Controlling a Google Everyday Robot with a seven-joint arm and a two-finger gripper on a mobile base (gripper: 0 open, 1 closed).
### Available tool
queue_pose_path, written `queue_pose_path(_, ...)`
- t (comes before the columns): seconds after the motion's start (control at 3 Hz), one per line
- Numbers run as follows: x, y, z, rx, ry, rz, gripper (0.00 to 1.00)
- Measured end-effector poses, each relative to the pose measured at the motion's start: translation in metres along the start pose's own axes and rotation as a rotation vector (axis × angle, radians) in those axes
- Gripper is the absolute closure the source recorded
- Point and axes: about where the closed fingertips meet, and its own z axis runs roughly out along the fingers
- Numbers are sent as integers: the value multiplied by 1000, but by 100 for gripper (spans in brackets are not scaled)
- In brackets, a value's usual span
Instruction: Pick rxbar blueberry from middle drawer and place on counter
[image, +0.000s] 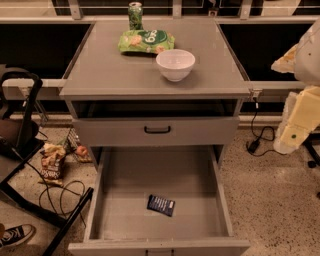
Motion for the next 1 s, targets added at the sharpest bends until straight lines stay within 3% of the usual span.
queue_pose_path(0.33,0,0,0,0,0,0,0)
queue_pose_path(0.67,-7,-2,26,-5,-42,-12,0)
queue_pose_path(1.0,-20,13,72,0,-95,-6,0)
